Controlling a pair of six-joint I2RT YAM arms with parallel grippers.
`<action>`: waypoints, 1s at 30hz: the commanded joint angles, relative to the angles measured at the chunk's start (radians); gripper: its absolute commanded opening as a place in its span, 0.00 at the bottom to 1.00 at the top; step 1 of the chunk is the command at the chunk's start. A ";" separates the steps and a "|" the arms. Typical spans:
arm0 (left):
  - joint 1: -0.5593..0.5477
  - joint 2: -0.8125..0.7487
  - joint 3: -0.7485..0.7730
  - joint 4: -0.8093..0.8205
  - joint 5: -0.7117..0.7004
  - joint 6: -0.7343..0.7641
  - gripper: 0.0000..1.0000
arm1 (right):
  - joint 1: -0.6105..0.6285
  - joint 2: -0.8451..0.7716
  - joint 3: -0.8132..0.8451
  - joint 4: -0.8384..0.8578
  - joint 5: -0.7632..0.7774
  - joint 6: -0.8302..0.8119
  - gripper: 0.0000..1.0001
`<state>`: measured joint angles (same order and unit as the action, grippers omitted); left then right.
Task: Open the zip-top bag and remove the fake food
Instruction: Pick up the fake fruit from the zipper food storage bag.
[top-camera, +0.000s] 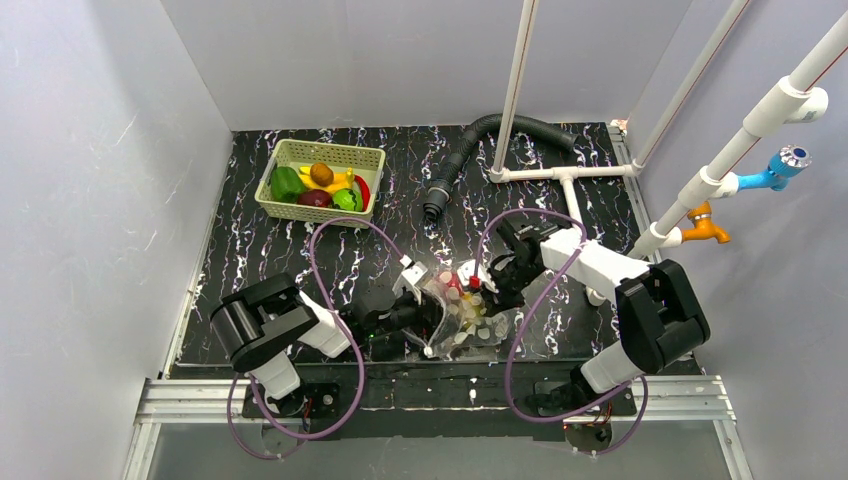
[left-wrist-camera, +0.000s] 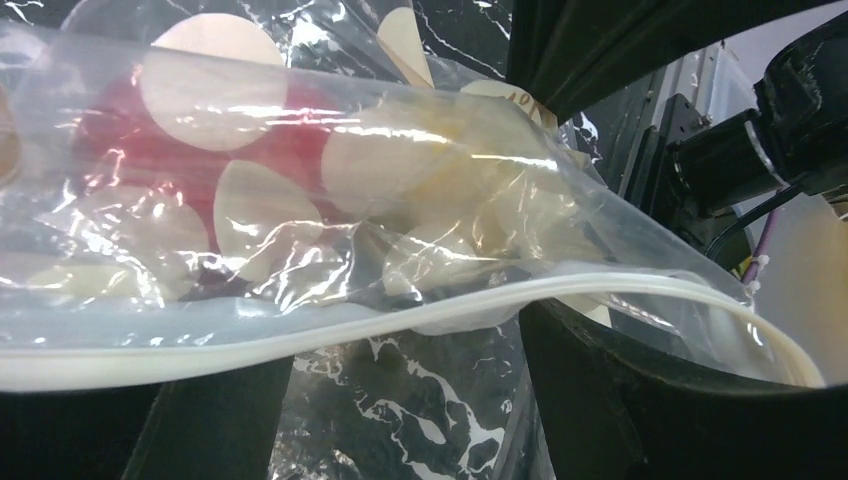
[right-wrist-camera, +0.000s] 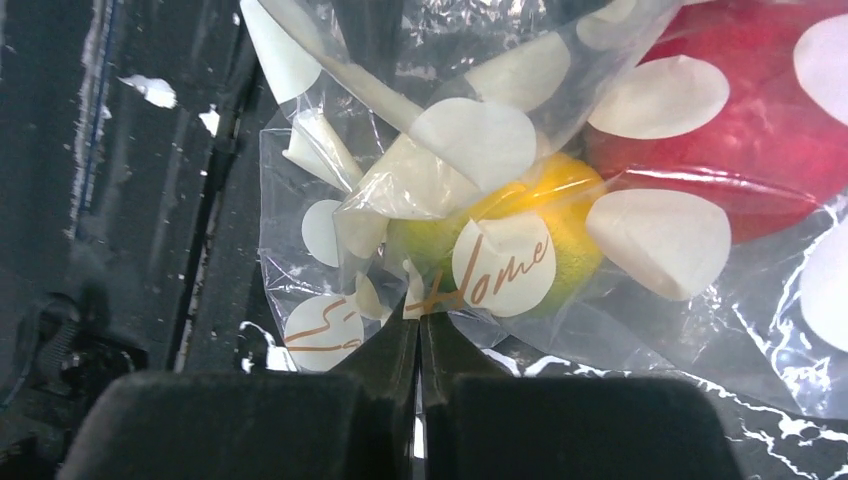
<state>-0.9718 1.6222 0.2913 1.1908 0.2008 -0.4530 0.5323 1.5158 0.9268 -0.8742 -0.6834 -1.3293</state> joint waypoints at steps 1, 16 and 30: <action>-0.005 -0.009 0.033 0.059 0.023 -0.020 0.79 | 0.028 -0.044 0.045 -0.039 -0.071 0.075 0.02; -0.009 -0.017 0.058 0.012 0.043 -0.068 0.81 | 0.081 0.031 0.079 0.073 0.094 0.394 0.16; -0.048 0.011 0.100 -0.113 -0.065 -0.066 0.98 | 0.115 0.114 0.170 0.048 -0.021 0.558 0.08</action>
<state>-0.9993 1.6463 0.3500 1.1469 0.2012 -0.5404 0.6369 1.6295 1.0527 -0.8291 -0.6048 -0.8070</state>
